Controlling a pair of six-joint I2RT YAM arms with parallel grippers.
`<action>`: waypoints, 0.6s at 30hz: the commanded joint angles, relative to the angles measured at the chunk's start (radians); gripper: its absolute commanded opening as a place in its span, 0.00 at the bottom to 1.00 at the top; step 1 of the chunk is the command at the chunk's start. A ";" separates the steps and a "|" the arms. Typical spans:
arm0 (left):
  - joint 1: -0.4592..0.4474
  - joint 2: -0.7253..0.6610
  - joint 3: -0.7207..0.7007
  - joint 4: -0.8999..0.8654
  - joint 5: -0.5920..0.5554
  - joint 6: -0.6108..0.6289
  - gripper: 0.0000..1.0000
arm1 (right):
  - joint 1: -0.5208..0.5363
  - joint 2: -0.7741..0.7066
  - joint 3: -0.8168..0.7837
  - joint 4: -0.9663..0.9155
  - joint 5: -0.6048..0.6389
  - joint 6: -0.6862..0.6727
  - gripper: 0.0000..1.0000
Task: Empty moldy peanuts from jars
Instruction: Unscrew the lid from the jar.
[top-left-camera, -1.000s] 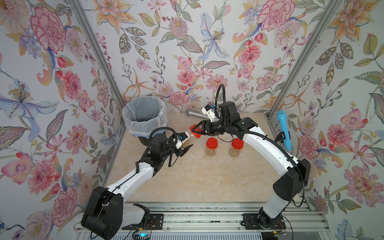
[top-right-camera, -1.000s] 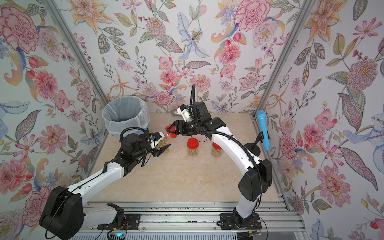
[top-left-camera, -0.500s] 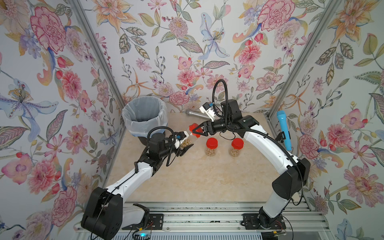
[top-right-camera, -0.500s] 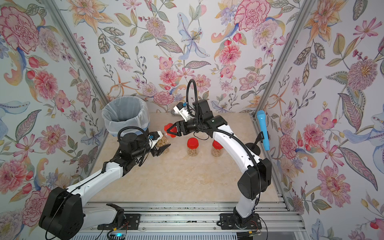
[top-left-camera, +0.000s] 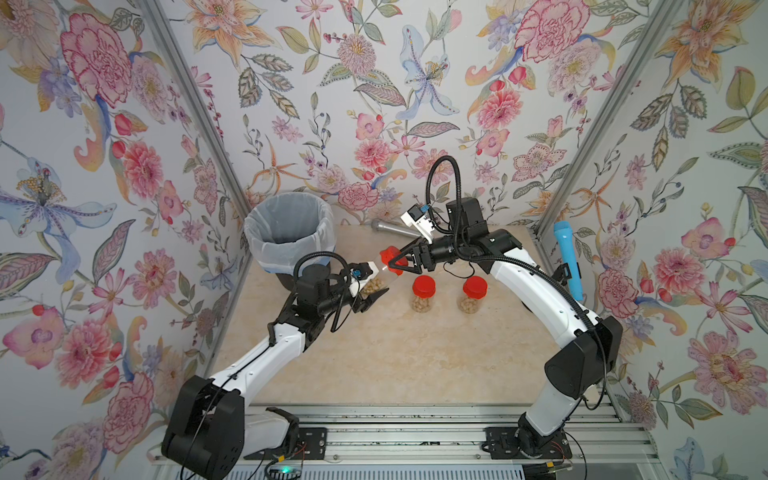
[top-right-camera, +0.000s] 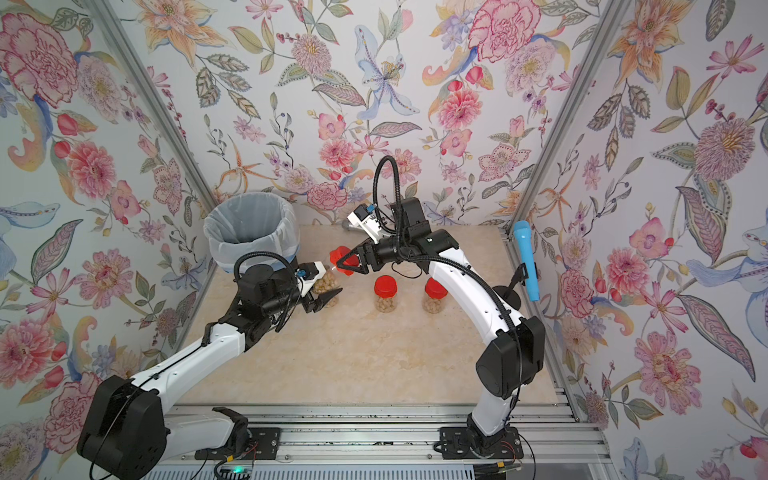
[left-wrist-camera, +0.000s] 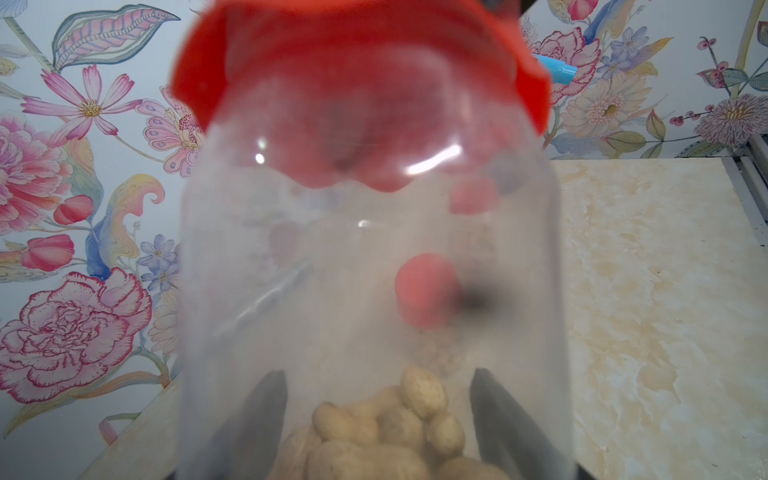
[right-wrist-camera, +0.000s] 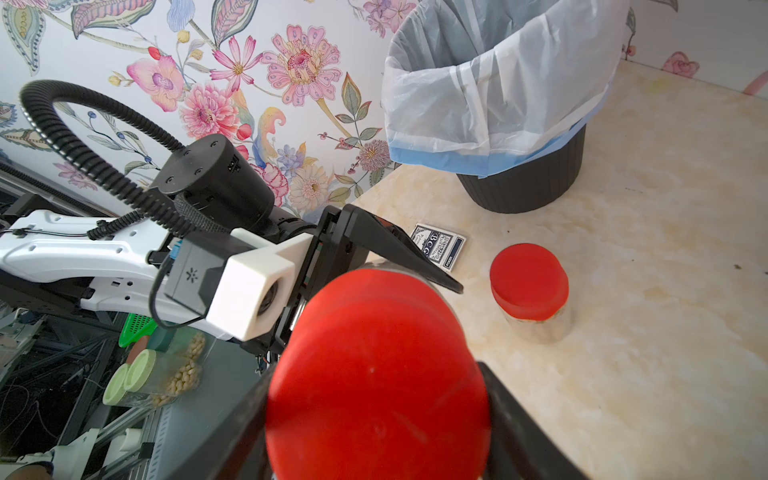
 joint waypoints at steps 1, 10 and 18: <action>-0.005 0.008 0.004 -0.086 0.084 0.049 0.27 | 0.009 -0.068 0.006 0.073 -0.200 -0.040 0.63; -0.005 0.012 0.014 -0.116 0.098 0.061 0.26 | -0.012 -0.043 0.027 0.073 -0.285 -0.064 0.65; -0.005 0.018 0.020 -0.127 0.105 0.067 0.24 | -0.003 -0.022 0.058 0.073 -0.359 -0.067 0.67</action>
